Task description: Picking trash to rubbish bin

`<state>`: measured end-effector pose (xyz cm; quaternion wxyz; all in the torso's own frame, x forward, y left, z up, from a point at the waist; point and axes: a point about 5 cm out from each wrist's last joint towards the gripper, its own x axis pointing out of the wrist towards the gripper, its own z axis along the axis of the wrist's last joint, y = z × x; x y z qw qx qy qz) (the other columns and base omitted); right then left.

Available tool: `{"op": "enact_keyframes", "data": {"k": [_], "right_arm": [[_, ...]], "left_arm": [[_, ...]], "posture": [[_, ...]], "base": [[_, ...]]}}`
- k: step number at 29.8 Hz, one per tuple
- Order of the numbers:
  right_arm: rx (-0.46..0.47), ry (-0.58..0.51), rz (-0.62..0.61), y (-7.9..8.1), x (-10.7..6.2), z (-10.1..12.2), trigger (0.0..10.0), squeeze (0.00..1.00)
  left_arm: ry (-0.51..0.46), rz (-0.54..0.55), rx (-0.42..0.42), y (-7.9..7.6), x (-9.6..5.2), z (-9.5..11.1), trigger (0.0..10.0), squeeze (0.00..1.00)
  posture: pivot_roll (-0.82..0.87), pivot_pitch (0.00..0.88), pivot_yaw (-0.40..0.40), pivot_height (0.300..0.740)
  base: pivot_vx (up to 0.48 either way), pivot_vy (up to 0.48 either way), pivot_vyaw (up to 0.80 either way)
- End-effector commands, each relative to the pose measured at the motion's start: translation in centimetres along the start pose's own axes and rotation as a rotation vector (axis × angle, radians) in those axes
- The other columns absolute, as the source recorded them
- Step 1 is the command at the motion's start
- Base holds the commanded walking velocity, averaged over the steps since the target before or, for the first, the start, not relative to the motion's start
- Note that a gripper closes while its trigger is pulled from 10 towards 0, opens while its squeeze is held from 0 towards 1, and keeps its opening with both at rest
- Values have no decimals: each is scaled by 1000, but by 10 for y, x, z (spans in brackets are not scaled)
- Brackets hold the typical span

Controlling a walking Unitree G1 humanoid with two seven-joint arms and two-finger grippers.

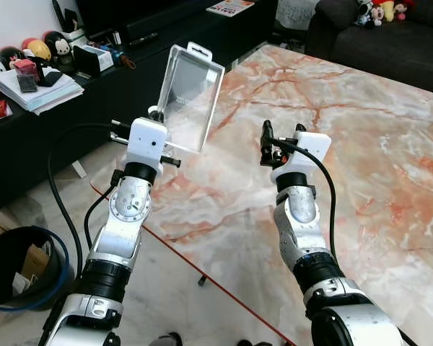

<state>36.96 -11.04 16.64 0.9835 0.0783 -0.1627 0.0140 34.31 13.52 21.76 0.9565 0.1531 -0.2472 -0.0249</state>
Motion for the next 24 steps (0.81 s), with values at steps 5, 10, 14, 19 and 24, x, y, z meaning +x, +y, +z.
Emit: {"op": "enact_keyframes", "data": {"k": [5, 10, 14, 19, 24], "right_arm": [[4, -21, -8, -1, 1, 4, 10000, 0], [6, -22, -4, 1, 1, 4, 10000, 0], [8, -19, 12, 3, 1, 3, 10000, 0], [13, -14, 25, 5, 0, 2, 10000, 0], [21, -4, 29, 6, 0, 1, 10000, 0]], "left_arm": [[-23, 33, 5, 3, -2, 4, 10000, 0], [-20, 40, -5, 0, -3, 4, 10000, 0], [-19, 38, -4, -1, -3, 4, 10000, 0], [-15, 27, -7, -5, -3, 3, 10000, 0], [-9, 21, -8, -6, -4, 2, 10000, 0]], "posture": [[122, 139, 0, 740], [122, 145, -4, 740], [116, 147, -4, 740], [114, 147, -7, 740], [116, 148, -9, 740]], "base": [[0, 0, 0], [0, 0, 0], [0, 0, 0], [0, 0, 0], [0, 0, 0]]}}
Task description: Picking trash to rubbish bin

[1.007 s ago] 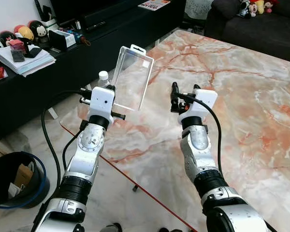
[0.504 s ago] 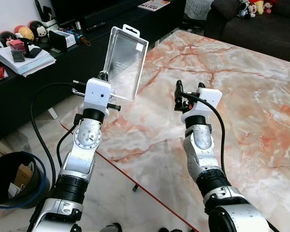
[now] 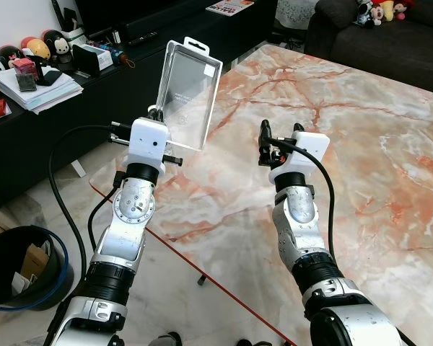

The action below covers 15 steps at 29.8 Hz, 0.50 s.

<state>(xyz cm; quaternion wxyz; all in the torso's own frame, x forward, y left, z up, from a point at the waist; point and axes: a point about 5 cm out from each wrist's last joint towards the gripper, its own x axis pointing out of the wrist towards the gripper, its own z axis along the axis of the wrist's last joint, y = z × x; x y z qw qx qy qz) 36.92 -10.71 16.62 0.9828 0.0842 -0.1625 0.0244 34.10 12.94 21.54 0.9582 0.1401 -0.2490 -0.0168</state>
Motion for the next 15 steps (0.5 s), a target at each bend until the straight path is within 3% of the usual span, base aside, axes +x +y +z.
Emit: {"op": "enact_keyframes", "data": {"k": [1, 15], "right_arm": [[6, -5, 12, 3, 0, 1, 10000, 0], [9, 0, 17, 3, 0, 0, 10000, 0]], "left_arm": [[-8, -2, 14, 0, -2, 1, 10000, 0], [-11, -3, 9, -1, -2, 0, 10000, 0]], "posture": [[116, 148, -9, 740], [113, 145, -13, 740]], "base": [[0, 0, 0], [0, 0, 0]]}}
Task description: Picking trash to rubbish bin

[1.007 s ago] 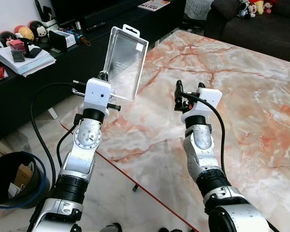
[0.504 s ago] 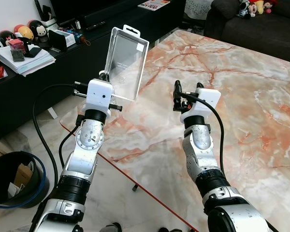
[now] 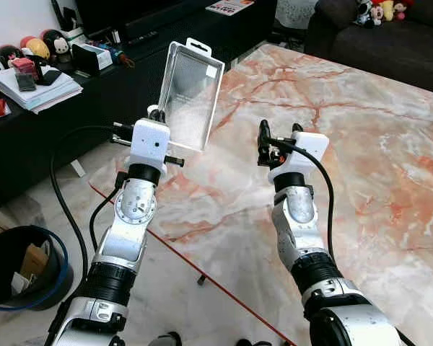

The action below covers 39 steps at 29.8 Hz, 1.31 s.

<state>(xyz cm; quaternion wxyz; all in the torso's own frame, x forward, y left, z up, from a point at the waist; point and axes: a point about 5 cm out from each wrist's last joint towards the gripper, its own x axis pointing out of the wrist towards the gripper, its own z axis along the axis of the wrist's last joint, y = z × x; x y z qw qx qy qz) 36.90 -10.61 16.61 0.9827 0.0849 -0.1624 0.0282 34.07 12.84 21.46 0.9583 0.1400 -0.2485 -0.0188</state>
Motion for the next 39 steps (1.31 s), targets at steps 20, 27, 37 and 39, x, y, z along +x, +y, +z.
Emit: {"op": "enact_keyframes", "data": {"k": [20, 27, 37, 39], "right_arm": [[5, 9, 21, 3, -1, -2, 10000, 0], [6, 10, 25, 4, -1, -2, 10000, 0], [1, 22, 26, 3, -2, -4, 10000, 0], [1, 24, 26, 3, -3, -5, 10000, 0]], "left_arm": [[-17, -9, -5, -3, -3, 2, 10000, 0], [-17, -8, -5, -3, -3, 1, 10000, 0], [-10, -6, -4, -2, -3, 0, 10000, 0], [-9, -5, -4, -2, -4, 0, 10000, 0]], "posture": [[107, 131, -13, 740], [107, 131, -15, 740], [107, 139, -20, 740], [107, 141, -20, 740]], "base": [[-145, 0, 0], [-245, 0, 0], [-246, 0, 0], [-247, 0, 0]]}}
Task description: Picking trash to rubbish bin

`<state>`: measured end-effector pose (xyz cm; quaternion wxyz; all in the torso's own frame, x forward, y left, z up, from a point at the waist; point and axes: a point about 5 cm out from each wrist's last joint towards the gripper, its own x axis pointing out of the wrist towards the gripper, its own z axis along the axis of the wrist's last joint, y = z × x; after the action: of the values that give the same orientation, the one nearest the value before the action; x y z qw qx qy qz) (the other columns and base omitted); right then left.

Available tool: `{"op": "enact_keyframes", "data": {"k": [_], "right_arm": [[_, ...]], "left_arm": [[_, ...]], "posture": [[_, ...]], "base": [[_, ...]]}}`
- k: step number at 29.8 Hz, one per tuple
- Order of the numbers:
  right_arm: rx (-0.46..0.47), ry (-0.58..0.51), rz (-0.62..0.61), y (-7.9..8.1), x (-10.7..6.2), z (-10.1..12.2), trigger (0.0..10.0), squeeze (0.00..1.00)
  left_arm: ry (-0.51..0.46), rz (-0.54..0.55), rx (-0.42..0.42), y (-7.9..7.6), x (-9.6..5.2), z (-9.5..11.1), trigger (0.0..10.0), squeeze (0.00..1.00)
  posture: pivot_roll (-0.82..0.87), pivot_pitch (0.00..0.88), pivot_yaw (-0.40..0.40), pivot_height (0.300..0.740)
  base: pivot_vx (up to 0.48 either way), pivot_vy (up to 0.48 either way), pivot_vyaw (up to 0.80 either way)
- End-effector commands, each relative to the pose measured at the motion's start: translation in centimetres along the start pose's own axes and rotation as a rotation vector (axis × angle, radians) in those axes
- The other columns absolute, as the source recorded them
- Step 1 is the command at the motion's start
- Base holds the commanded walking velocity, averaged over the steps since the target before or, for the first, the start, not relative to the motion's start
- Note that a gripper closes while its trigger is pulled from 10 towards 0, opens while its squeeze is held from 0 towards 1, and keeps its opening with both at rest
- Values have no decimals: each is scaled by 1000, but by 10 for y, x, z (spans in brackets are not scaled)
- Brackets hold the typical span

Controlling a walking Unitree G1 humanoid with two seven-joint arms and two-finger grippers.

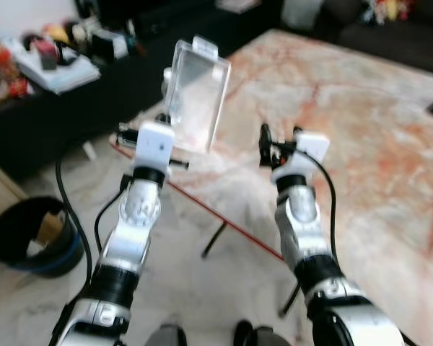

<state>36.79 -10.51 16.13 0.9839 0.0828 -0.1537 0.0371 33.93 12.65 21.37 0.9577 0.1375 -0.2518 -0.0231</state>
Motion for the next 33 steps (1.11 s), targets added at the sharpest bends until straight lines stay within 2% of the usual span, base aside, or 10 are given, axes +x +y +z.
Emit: {"op": "enact_keyframes", "data": {"k": [1, 19, 23, 28, 29, 33], "right_arm": [[2, 5, 10, 3, 0, 0, 10000, 0], [-3, 17, 20, 3, 0, -2, 10000, 0], [-7, 33, 23, 2, -2, -6, 10000, 0], [-19, 87, 49, 2, -6, -15, 10000, 0], [-20, 133, 56, -1, -12, -25, 10000, 0], [-12, 257, 51, -10, -27, -47, 10000, 0]], "left_arm": [[-1, 1, 3, 0, -2, 0, 10000, 0], [7, 11, 7, 2, -4, -2, 10000, 0], [33, 18, 12, 4, -7, -8, 10000, 0], [105, 42, -27, 8, -16, -24, 10000, 0], [159, 36, -12, 10, -26, -38, 10000, 0], [300, 53, -20, 19, -51, -70, 10000, 0]], "posture": [[107, 141, -20, 740], [106, 147, -29, 740], [106, 147, -27, 740], [105, 147, -27, 740], [108, 149, -28, 740], [107, 152, -28, 740]], "base": [[-247, 0, 0], [-244, 0, 0], [0, 0, 0], [0, 0, 0], [0, 0, 0], [0, 0, 0]]}}
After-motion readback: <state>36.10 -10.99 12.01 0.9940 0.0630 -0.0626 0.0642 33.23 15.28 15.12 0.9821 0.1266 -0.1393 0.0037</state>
